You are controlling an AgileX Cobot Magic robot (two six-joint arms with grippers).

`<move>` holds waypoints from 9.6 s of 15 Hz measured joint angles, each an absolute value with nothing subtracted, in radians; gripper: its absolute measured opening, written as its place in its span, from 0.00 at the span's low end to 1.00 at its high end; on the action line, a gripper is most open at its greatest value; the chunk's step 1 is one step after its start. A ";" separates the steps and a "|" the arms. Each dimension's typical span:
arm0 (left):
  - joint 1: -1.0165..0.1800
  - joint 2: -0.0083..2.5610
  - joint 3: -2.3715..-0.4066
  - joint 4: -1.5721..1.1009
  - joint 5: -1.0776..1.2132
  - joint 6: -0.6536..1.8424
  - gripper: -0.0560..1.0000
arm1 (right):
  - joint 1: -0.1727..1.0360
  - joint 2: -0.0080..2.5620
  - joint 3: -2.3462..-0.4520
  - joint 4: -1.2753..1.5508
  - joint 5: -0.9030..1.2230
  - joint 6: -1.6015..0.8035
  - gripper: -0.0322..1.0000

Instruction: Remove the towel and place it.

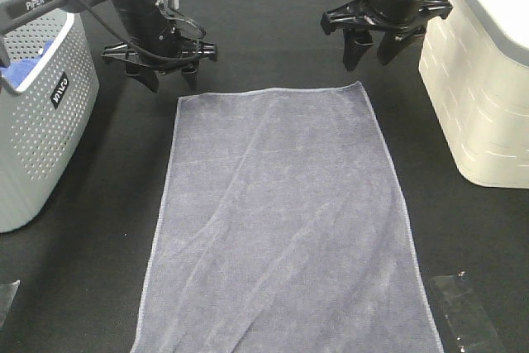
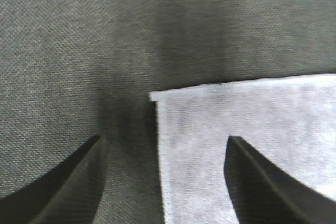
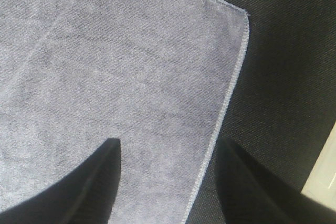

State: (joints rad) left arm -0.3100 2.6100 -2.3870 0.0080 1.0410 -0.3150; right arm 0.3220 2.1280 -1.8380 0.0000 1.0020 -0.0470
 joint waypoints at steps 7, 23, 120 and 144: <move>-0.309 2.652 -2.387 -0.005 1.021 -0.315 0.59 | 0.322 2.128 -1.838 0.000 1.002 -0.047 0.53; -0.309 2.686 -2.387 0.000 0.963 -0.315 0.43 | 0.320 2.128 -1.838 0.000 1.004 -0.047 0.53; -0.242 2.827 -2.387 0.351 -0.008 -0.375 0.15 | 0.190 2.679 -2.017 -0.310 -0.228 0.190 0.25; -0.358 2.429 -2.387 0.297 0.602 -0.343 0.77 | 0.200 2.203 -2.017 -0.094 0.436 0.084 0.78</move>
